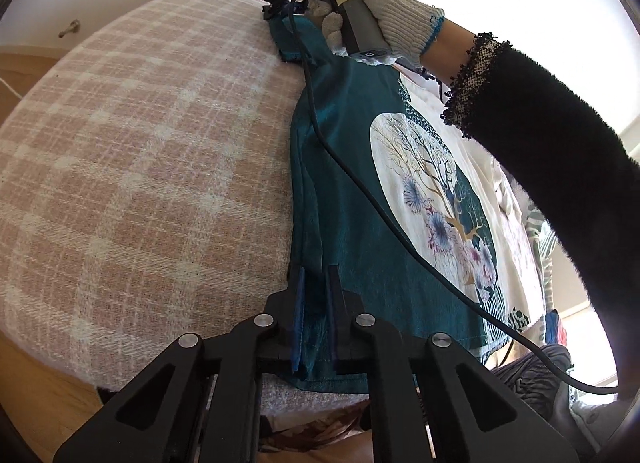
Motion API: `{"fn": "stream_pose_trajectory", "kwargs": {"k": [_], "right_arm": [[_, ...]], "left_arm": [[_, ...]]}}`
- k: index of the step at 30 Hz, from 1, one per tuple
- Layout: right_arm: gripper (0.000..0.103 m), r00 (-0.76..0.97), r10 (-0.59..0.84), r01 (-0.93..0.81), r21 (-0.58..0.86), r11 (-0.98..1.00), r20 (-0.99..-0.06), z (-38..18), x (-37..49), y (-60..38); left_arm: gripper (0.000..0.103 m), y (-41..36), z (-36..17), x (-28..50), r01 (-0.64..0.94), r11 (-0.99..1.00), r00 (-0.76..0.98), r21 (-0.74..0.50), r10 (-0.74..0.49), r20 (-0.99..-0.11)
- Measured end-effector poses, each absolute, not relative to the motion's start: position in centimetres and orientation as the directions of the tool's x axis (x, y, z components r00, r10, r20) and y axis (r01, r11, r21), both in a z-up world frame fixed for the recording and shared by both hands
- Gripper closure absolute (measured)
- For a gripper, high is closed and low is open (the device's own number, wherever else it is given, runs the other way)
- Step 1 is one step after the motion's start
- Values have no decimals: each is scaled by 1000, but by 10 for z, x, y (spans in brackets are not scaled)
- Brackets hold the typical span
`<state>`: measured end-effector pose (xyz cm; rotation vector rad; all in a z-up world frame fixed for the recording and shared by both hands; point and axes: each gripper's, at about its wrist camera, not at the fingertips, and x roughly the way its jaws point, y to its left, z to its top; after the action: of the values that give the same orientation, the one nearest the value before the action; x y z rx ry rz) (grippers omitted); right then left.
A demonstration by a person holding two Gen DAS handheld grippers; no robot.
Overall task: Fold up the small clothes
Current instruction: 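Grasp the green T-shirt's sleeve edge with the left tool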
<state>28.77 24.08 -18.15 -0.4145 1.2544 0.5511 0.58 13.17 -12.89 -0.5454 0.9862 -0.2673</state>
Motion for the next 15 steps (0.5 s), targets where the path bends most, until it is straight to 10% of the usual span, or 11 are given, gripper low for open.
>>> {"fn": "stream_pose_trajectory", "kwargs": {"k": [15], "right_arm": [[103,290,315,-533,121,837,-904,-113,305,178]], "left_arm": [[101,117,-105,4,41,871,602,-490,-413,-683]]}}
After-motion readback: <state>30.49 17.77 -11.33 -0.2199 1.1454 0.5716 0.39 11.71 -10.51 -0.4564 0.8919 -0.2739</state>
